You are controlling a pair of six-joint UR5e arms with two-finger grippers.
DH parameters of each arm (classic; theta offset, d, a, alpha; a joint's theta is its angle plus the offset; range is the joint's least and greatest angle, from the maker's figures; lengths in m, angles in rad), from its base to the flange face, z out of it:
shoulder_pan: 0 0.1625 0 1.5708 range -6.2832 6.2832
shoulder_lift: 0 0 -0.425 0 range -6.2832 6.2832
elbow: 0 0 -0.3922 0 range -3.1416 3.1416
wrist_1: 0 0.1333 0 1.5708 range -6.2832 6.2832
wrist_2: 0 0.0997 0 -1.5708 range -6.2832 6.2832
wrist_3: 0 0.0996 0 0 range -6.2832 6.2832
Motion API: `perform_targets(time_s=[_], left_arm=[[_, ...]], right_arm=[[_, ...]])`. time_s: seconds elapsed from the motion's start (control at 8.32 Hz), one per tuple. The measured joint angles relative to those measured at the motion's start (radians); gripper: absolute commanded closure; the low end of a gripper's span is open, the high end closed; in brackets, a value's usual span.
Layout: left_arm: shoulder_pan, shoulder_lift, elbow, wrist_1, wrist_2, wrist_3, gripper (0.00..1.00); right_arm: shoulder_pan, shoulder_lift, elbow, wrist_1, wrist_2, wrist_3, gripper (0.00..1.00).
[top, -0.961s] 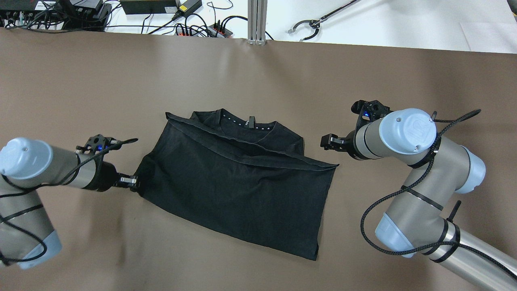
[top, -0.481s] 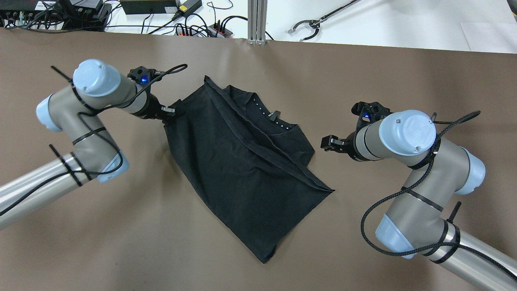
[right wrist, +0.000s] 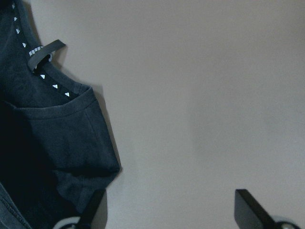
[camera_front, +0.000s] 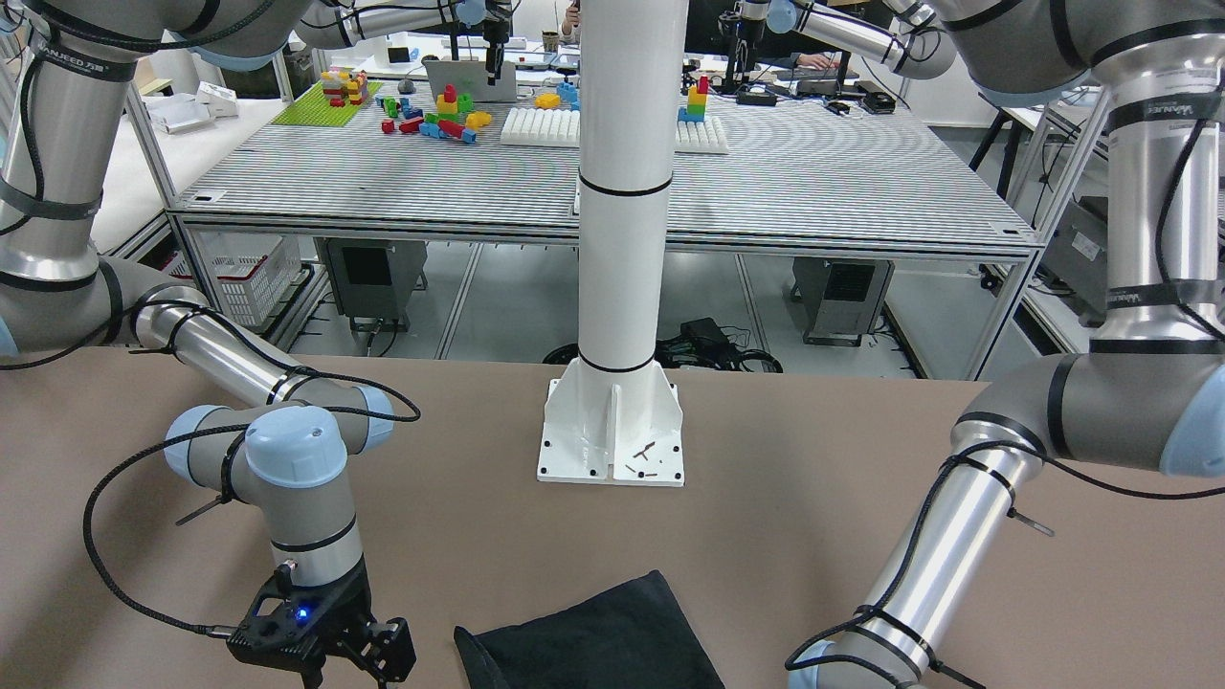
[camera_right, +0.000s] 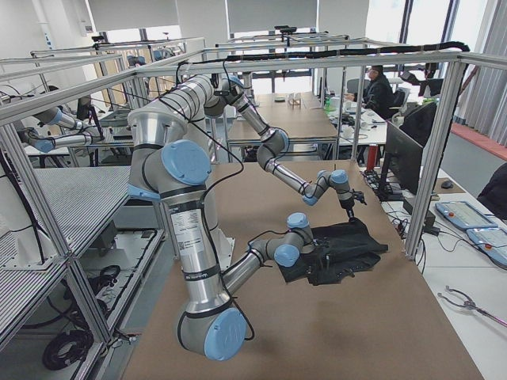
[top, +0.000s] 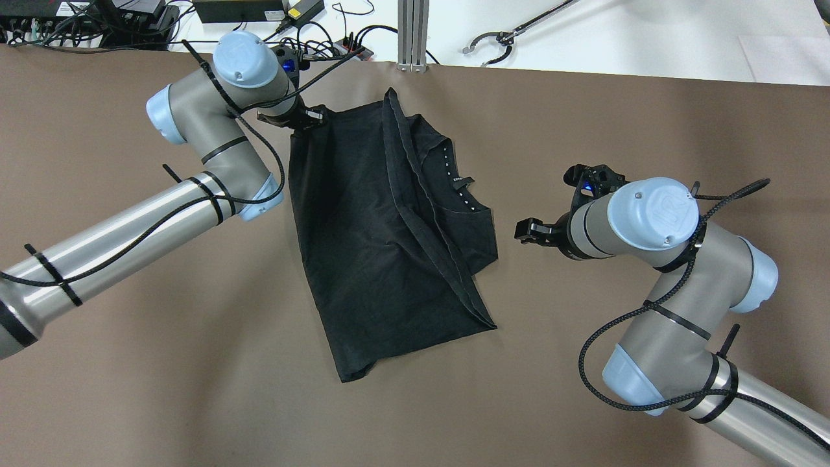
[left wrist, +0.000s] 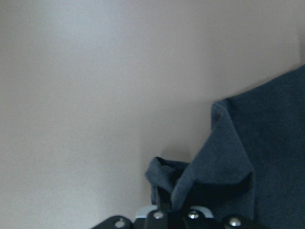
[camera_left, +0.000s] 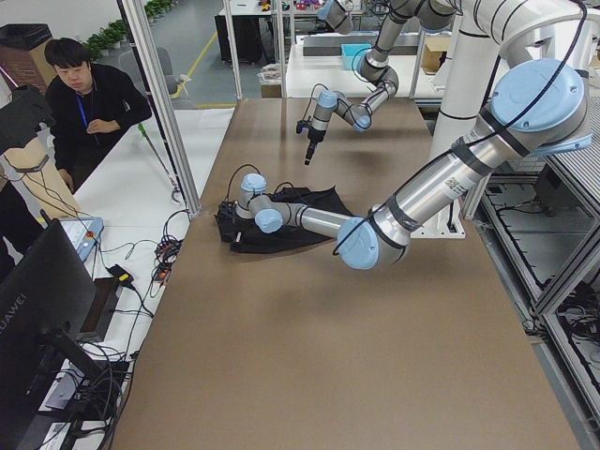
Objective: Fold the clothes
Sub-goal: 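Lift the grasped side edge up and over the shirt with the left gripper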
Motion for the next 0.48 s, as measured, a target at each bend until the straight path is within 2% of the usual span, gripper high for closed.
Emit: perform_targets(time_s=[0.12, 0.24, 0.48], left_arm=[[-0.003, -0.044, 0.056, -0.002, 0.015, 0.025, 0.64], [-0.014, -0.063, 0.082, -0.003, 0.022, 0.069, 0.06], [-0.043, -0.067, 0.095, -0.009, 0.027, 0.154, 0.06]], right_arm=[[0.000, 0.000, 0.000, 0.000, 0.000, -0.001, 0.06], [0.000, 0.000, 0.000, 0.000, 0.000, -0.002, 0.06], [-0.003, 0.001, -0.002, 0.000, -0.001, -0.001, 0.06]])
